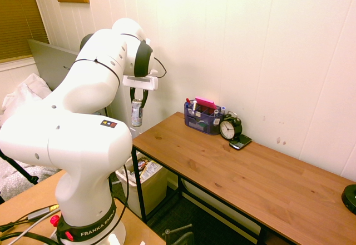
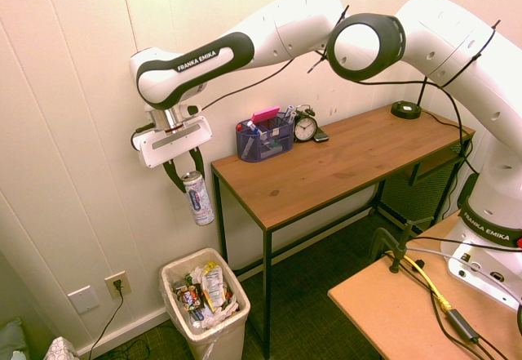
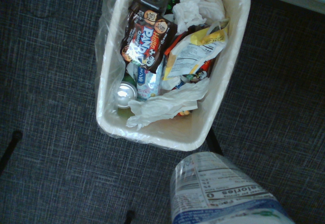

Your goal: Throw the can in the trash bin

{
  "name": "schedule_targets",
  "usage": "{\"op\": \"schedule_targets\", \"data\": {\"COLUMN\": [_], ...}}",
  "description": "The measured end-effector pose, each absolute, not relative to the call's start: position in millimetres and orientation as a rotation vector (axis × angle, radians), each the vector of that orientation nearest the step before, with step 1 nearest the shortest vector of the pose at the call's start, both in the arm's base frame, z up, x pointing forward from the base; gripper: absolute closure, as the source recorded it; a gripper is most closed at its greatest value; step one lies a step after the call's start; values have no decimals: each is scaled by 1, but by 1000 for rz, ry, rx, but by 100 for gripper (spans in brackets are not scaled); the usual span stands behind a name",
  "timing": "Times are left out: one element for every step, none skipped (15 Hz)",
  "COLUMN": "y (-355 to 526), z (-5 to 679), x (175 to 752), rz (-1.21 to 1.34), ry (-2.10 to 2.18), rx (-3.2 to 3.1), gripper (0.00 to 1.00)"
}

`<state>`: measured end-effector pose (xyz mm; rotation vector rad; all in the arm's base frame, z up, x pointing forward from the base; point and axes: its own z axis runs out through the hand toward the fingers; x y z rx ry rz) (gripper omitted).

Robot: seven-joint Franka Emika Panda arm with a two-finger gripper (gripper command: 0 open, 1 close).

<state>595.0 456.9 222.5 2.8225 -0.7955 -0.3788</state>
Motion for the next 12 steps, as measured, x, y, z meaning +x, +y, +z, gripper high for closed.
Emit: {"op": "schedule_targets", "data": {"y": [459,461,463,465,465,465,464,463,459,453,442,424], "z": [229,233,236,238,239,240,241,243,247,256,272,293], "x": [595,596,596,597,597,598,600,602,606,613,624,638], "rz": [-380,-380,-375,-374,-374,-373,-371,-369,-363,-343,-309,-263], "ry": [-792,-790,-791,-793,-796,-798,-801,-807,-819,-839,-870,-917], "rx": [2825,2825,2830,2833,2835,2836,2838,2841,2847,2855,2866,2879], "gripper": [0,0,0,0,0,0,0,0,0,0,0,0]}}
